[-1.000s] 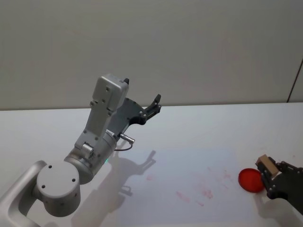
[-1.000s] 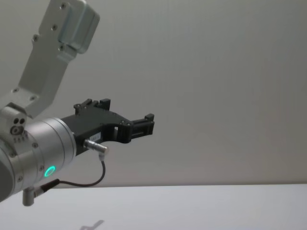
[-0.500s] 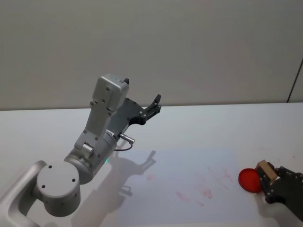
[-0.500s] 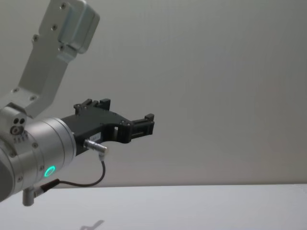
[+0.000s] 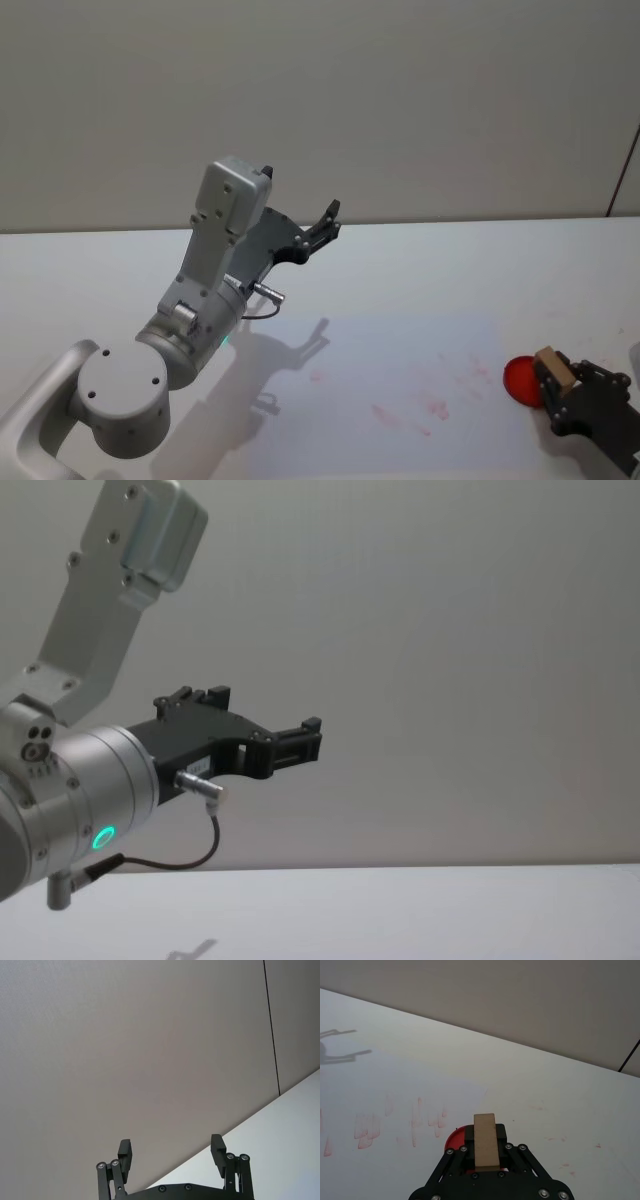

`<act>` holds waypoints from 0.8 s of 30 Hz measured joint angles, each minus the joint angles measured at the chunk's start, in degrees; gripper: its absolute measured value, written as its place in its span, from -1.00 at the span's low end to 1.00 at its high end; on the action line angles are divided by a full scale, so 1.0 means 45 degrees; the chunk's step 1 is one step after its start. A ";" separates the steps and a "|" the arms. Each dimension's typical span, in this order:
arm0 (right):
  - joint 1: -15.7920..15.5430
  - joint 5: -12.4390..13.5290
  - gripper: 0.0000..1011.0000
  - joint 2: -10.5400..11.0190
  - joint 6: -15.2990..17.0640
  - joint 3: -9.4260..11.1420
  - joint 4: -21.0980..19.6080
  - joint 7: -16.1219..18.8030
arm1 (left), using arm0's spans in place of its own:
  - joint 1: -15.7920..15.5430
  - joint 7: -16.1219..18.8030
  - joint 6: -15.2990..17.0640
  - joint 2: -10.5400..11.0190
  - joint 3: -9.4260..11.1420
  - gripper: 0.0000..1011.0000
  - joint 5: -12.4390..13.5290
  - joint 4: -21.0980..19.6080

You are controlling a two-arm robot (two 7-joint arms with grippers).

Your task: Use the one hand to pick up the stamp and affix it onto the A4 paper.

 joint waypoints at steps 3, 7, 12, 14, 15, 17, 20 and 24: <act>0.0086 -0.0084 -0.56 -0.0098 -0.0022 -0.0041 0.0148 0.0000 | 0.0000 0.0000 0.0000 0.0000 0.0000 0.98 0.0000 0.0000; 0.0195 -0.0175 -0.56 -0.0206 -0.0033 -0.0090 0.0312 0.0002 | 0.0000 0.0000 0.0000 0.0000 0.0000 0.98 0.0000 0.0000; 0.0340 -0.0296 -0.56 -0.0347 -0.0040 -0.0149 0.0518 0.0014 | 0.0000 0.0000 0.0001 0.0001 0.0000 0.98 0.0000 0.0000; 0.0396 -0.0347 -0.56 -0.0401 -0.0042 -0.0169 0.0593 0.0028 | 0.0000 0.0000 0.0000 0.0000 0.0000 0.98 0.0000 0.0000; 0.0411 -0.0363 -0.56 -0.0416 -0.0042 -0.0176 0.0616 0.0032 | 0.0000 -0.0001 0.0000 0.0000 0.0000 0.98 0.0000 0.0000; 0.0456 -0.0415 -0.56 -0.0459 -0.0042 -0.0193 0.0685 0.0043 | 0.0000 0.0000 0.0001 0.0000 0.0000 0.98 0.0000 0.0000; 0.0497 -0.0464 -0.56 -0.0499 -0.0042 -0.0205 0.0761 0.0050 | 0.0000 0.0000 0.0000 0.0000 0.0001 0.98 0.0000 0.0000; 0.0572 -0.0553 -0.56 -0.0559 -0.0056 -0.0222 0.0907 0.0058 | 0.0000 -0.0001 0.0000 -0.0001 0.0000 0.98 0.0000 0.0000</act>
